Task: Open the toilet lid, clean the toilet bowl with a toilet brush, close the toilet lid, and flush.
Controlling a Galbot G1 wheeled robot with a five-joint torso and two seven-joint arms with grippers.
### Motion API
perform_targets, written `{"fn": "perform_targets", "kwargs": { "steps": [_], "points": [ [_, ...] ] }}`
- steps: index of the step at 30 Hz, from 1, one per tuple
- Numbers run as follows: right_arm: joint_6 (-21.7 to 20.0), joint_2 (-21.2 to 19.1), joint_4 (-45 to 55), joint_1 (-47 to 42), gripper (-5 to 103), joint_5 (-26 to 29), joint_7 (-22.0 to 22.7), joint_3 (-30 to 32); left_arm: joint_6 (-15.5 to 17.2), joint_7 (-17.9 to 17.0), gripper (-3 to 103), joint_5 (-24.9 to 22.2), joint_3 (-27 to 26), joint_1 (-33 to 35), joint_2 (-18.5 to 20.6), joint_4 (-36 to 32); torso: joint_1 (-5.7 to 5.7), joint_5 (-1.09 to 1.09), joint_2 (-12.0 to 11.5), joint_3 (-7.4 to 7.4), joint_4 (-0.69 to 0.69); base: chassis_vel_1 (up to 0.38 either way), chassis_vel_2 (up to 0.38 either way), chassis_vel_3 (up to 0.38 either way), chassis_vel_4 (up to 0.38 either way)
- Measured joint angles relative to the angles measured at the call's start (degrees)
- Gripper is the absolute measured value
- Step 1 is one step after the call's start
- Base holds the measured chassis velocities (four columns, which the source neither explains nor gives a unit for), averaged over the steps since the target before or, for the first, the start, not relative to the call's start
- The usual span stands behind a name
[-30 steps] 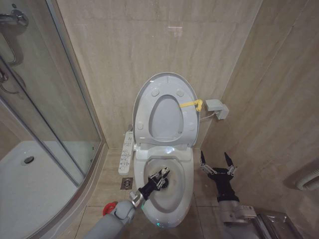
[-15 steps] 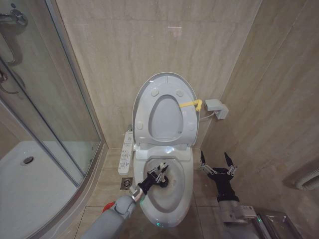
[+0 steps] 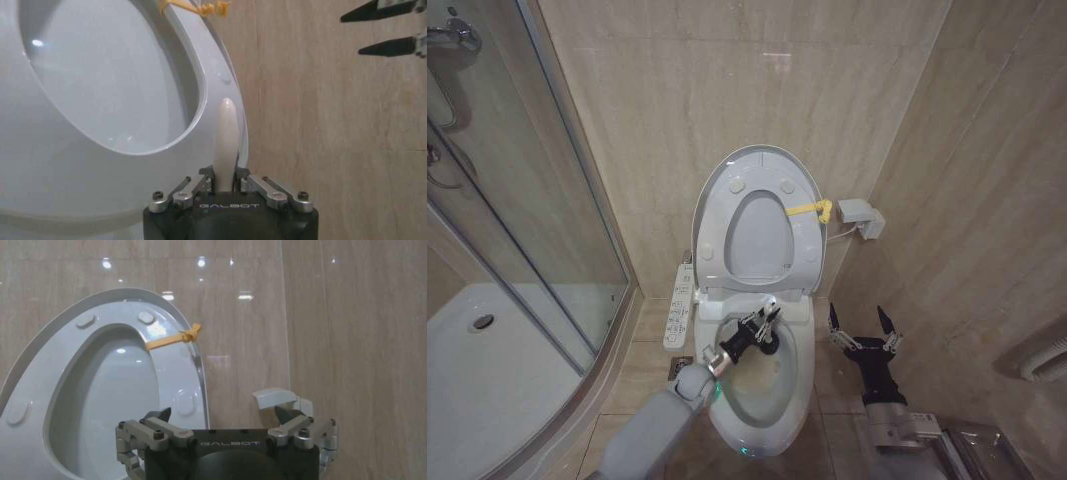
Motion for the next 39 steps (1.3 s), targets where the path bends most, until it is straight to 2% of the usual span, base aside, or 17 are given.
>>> {"fn": "perform_targets", "kwargs": {
  "steps": [10, 15, 19, 26, 36, 39],
  "points": [
    [0.0, 0.0, 0.0, 0.0, 100, 0.0, 0.0, 0.0, 0.1, 0.6, 19, -2.1, 3.7, -0.7, -4.5, 5.0, 0.00, 0.00, 0.0, 0.00, -0.01, 0.000, 0.000, 0.000, 0.000],
    [0.0, 0.0, 0.0, 0.0, 100, 0.0, 0.0, 0.0, 0.0, 1.4, 19, -2.5, 4.3, -1.6, -5.3, 7.6, 0.00, -0.01, 0.0, 0.00, -0.02, 0.000, 0.000, 0.000, 0.000],
    [0.0, 0.0, 0.0, 0.0, 100, 0.0, 0.0, 0.0, -0.6, 2.6, 19, -2.4, 3.6, -2.8, -4.9, 12.4, 0.00, -0.02, 0.0, 0.00, -0.02, 0.000, 0.000, 0.000, 0.000],
    [0.0, 0.0, 0.0, 0.0, 100, 0.0, 0.0, 0.0, -1.2, 3.0, 19, -2.0, 2.8, -3.0, -3.3, 11.0, 0.00, -0.01, 0.0, 0.00, 0.01, 0.000, 0.000, 0.000, 0.000],
    [0.0, 0.0, 0.0, 0.0, 100, 0.0, 0.0, 0.0, -2.1, 2.9, 19, -2.3, 3.2, -3.5, -8.6, 11.4, 0.00, -0.01, 0.0, 0.00, -0.02, 0.000, 0.000, 0.000, 0.000],
    [0.0, 0.0, 0.0, 0.0, 100, 0.0, 0.0, 0.0, -2.0, 2.9, 19, -2.3, 3.2, -3.4, -8.9, 12.4, 0.00, -0.01, 0.0, 0.00, -0.03, 0.000, 0.000, 0.000, 0.000]
  ]
}}
